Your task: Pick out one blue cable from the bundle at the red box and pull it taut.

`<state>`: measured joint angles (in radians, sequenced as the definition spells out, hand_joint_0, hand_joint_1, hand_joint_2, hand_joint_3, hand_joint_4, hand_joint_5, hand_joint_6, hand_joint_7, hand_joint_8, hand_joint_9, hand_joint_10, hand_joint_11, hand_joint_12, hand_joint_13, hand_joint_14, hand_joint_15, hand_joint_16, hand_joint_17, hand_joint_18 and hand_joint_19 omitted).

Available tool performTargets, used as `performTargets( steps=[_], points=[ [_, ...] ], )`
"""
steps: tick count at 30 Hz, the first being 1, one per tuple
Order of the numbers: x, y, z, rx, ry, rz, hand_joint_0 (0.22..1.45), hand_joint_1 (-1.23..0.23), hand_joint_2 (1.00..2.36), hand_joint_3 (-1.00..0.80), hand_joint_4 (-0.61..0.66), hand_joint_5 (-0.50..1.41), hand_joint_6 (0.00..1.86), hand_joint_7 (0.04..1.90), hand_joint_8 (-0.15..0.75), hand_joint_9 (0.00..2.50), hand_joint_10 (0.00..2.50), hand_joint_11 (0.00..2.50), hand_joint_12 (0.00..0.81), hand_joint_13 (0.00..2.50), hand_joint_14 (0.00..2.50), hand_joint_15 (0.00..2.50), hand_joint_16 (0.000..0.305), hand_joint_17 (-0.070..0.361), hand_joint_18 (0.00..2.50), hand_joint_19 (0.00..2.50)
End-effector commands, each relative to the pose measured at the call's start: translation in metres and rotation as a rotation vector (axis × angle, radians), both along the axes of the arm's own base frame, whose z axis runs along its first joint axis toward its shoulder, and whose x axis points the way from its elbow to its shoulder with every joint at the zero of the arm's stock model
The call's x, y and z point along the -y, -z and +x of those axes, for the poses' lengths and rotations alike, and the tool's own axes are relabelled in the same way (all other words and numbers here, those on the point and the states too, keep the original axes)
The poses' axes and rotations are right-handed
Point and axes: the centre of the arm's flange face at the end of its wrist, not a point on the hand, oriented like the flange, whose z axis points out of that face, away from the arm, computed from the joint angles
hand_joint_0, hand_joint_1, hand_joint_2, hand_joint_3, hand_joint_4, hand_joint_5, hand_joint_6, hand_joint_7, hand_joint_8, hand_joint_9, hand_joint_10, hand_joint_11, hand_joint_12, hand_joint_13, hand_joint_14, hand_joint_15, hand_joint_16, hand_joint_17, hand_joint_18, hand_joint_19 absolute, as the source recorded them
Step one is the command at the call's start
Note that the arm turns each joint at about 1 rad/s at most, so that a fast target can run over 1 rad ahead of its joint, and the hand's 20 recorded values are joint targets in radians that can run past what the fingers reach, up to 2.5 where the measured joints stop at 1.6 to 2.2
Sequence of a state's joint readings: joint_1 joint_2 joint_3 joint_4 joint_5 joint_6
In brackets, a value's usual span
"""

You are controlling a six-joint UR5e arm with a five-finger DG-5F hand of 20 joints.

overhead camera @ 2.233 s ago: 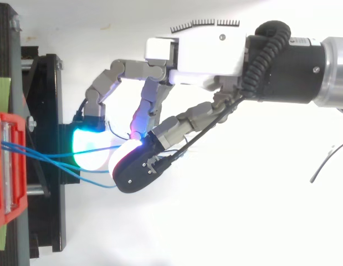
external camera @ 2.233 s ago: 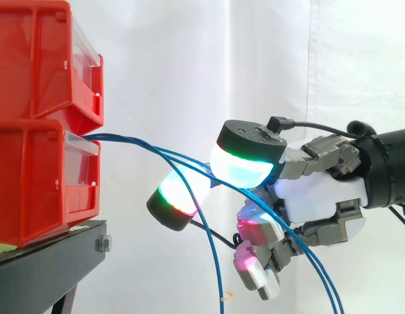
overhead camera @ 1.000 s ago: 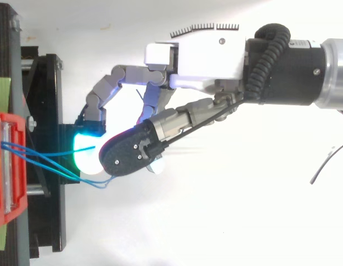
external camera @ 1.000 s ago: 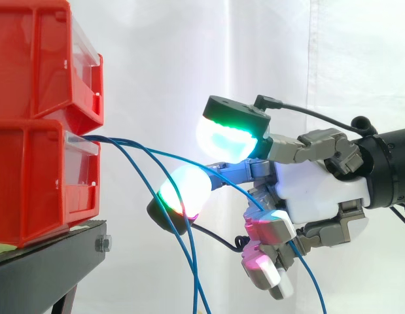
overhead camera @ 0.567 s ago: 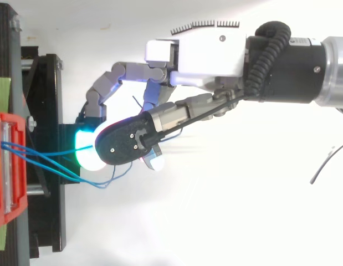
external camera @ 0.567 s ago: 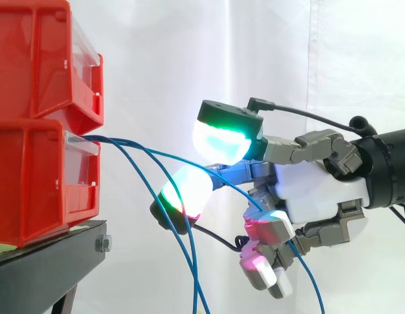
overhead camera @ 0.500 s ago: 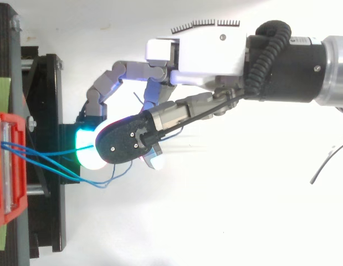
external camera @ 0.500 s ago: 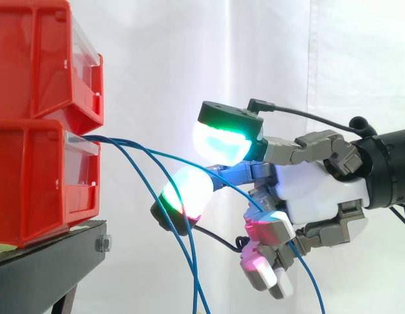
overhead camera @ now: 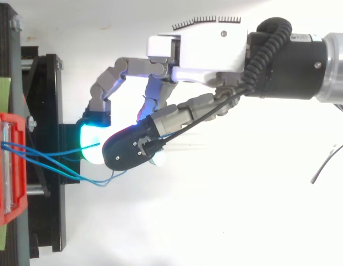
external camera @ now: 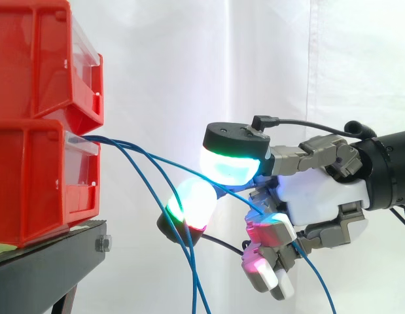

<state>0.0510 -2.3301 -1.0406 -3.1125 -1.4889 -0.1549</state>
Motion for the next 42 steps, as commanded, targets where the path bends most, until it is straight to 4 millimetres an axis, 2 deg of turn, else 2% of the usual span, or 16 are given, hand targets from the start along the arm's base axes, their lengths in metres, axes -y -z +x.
performTargets(
  steps=[1, 3, 6, 7, 12, 19, 30, 36, 42],
  points=[
    [0.0001, -0.0002, 0.0001, 0.001, -0.002, 0.0, 0.57, -0.61, 1.01, -0.35, -0.02, -0.11, 0.91, 0.7, 0.261, 1.34, 0.03, 0.83, 0.35, 1.06, 0.02, 0.61, 0.05, 0.112, 0.95, 0.73],
    [0.0001, 0.0006, -0.0004, -0.003, -0.002, 0.0, 0.54, -0.54, 1.0, -0.46, -0.01, -0.11, 0.91, 0.68, 0.262, 1.35, 0.03, 0.82, 0.352, 1.07, 0.02, 0.62, 0.051, 0.115, 0.96, 0.74],
    [0.0003, 0.0, -0.0003, -0.002, 0.0, 0.0, 0.56, -0.37, 1.0, -0.49, -0.03, -0.11, 0.91, 0.68, 0.263, 1.37, 0.03, 0.82, 0.348, 1.07, 0.02, 0.62, 0.051, 0.115, 0.95, 0.75],
    [0.0004, 0.0007, -0.0006, -0.004, 0.001, 0.0, 0.57, -0.36, 1.0, -0.48, -0.03, -0.11, 0.9, 0.69, 0.263, 1.37, 0.03, 0.83, 0.346, 1.07, 0.02, 0.62, 0.05, 0.113, 0.95, 0.76],
    [-0.0007, 0.0, -0.0001, -0.002, 0.0, 0.0, 0.59, -0.44, 1.02, -0.27, -0.03, -0.1, 0.9, 0.72, 0.276, 1.38, 0.03, 0.84, 0.352, 1.07, 0.02, 0.62, 0.05, 0.113, 0.95, 0.75],
    [-0.0009, 0.0, -0.0001, -0.002, -0.001, 0.002, 0.58, -0.54, 1.02, -0.19, 0.0, -0.1, 0.92, 0.69, 0.297, 1.38, 0.03, 0.86, 0.374, 1.09, 0.02, 0.61, 0.055, 0.123, 0.99, 0.72],
    [-0.0022, 0.0007, -0.0003, -0.004, -0.004, 0.005, 0.58, -0.58, 1.02, -0.31, 0.03, -0.12, 0.93, 0.65, 0.282, 1.34, 0.03, 0.9, 0.353, 1.07, 0.02, 0.63, 0.051, 0.114, 0.95, 0.74],
    [-0.0022, 0.0, 0.0, -0.002, -0.003, 0.008, 0.56, -0.52, 1.01, -0.42, 0.03, -0.11, 0.93, 0.65, 0.28, 1.37, 0.03, 0.89, 0.355, 1.08, 0.02, 0.62, 0.053, 0.118, 0.98, 0.72],
    [-0.0022, 0.0007, -0.0003, -0.004, -0.003, 0.011, 0.56, -0.51, 1.01, -0.44, 0.02, -0.11, 0.92, 0.67, 0.283, 1.4, 0.03, 0.91, 0.353, 1.08, 0.02, 0.62, 0.052, 0.116, 0.97, 0.72]
  ],
)
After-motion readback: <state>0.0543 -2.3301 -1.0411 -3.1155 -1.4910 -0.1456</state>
